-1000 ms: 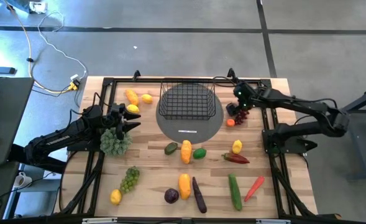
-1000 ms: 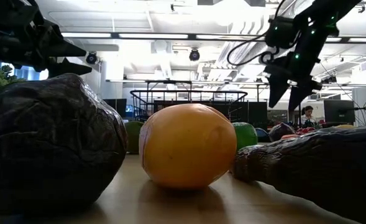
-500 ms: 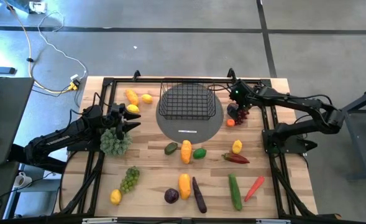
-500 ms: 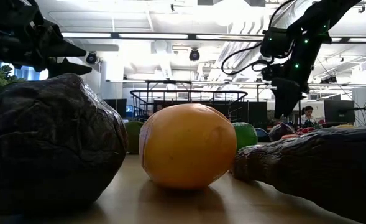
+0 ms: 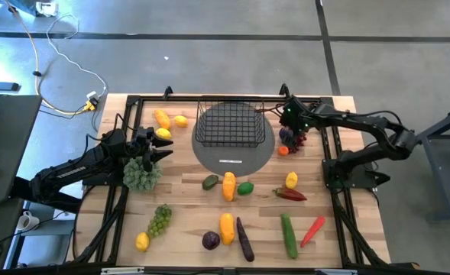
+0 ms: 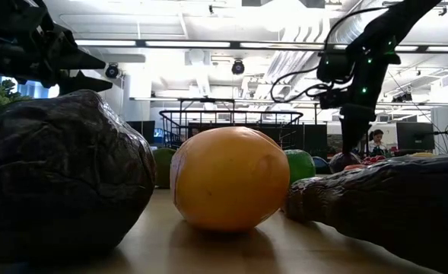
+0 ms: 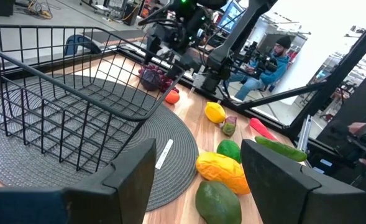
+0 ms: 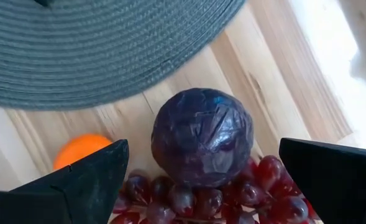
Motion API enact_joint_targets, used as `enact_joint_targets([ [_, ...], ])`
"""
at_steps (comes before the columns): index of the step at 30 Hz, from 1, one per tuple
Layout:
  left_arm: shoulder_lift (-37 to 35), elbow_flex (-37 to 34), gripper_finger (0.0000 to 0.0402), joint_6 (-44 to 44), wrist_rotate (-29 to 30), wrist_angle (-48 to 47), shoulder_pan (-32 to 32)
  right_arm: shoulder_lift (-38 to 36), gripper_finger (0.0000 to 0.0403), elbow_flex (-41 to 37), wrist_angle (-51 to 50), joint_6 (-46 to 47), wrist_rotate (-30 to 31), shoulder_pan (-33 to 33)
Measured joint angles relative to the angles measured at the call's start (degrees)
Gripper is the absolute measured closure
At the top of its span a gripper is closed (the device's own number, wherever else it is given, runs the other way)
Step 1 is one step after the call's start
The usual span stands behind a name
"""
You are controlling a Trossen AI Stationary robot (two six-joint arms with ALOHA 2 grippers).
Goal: Build produce basket
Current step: Put the violet plum into the wire basket
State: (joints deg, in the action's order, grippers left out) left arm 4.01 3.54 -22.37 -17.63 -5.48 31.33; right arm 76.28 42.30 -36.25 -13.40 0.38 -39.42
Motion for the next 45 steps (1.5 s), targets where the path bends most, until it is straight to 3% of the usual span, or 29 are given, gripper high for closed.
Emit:
enact_joint_targets([
  [13,0.00,0.01,0.0178,0.00,0.00,0.00,0.00,7.28,0.0015,-0.04,1.93,1.82,0.82,-1.13],
  [27,0.00,0.00,0.0178,0.00,0.00,-0.01,0.02,7.83,0.0143,-0.04,2.41,4.67,1.35,-1.09],
  [34,0.00,0.01,0.0178,0.00,0.00,-0.02,0.02,1.88,0.0153,-0.04,1.03,8.13,2.60,-1.09],
  [45,0.00,0.00,0.0178,0.00,0.00,0.00,0.02,-13.64,0.0155,-0.04,1.36,20.28,3.68,0.09],
])
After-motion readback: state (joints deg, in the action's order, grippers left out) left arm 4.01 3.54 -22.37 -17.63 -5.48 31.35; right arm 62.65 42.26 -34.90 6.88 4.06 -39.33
